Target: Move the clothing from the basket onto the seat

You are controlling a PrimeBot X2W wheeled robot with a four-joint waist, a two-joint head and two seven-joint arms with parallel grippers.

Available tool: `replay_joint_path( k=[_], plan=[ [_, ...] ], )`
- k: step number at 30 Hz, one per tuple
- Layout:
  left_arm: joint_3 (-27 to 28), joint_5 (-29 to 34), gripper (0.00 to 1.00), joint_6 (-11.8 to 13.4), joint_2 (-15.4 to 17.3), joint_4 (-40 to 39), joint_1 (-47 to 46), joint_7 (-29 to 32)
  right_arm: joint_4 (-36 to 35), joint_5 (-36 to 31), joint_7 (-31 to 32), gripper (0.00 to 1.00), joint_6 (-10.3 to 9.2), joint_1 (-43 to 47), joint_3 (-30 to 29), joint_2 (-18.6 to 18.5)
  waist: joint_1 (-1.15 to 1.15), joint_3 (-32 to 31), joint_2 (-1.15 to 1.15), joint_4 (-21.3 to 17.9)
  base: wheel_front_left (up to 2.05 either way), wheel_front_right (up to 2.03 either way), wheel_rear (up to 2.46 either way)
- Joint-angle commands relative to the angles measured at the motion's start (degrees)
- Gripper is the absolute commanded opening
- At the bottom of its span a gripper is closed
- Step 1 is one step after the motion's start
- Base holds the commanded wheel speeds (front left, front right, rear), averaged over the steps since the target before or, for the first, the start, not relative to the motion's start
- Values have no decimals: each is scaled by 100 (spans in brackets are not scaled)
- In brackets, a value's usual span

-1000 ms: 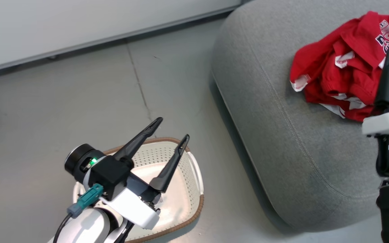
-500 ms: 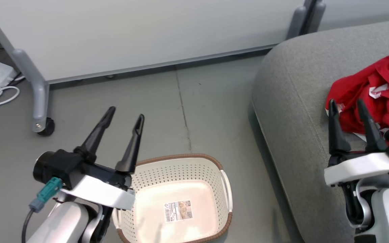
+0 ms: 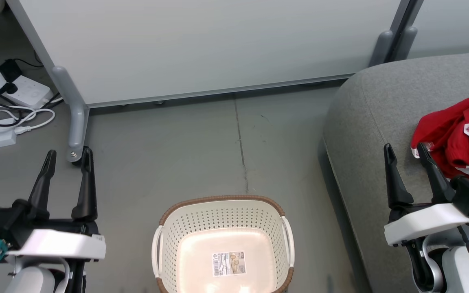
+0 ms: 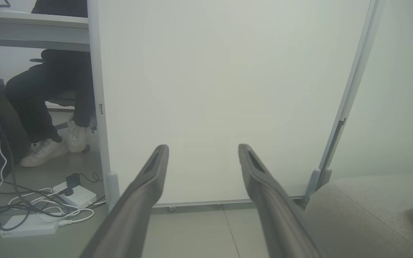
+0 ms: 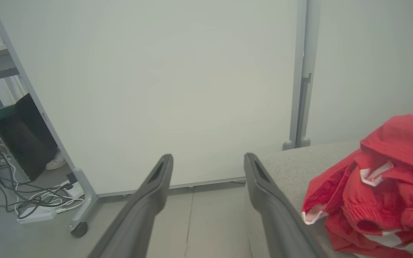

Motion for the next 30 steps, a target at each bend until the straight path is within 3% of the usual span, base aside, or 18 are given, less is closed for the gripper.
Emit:
replay_joint_path(
  k=[1,15,30],
  plan=[
    [125,104,100,-72,-41,2,137,-27,-54,-43,36,100,4,103,-32,-29,0,-39,0,47,0,0,0],
    [547,611,100,-519,-489,175,925,-27,-271,-209,228,100,4,626,-17,-30,0,-473,0,324,0,0,0],
    [486,913,100,-636,-516,475,1238,-27,-451,-98,402,100,4,1151,-13,-28,0,-742,0,445,0,0,0]
  ],
)
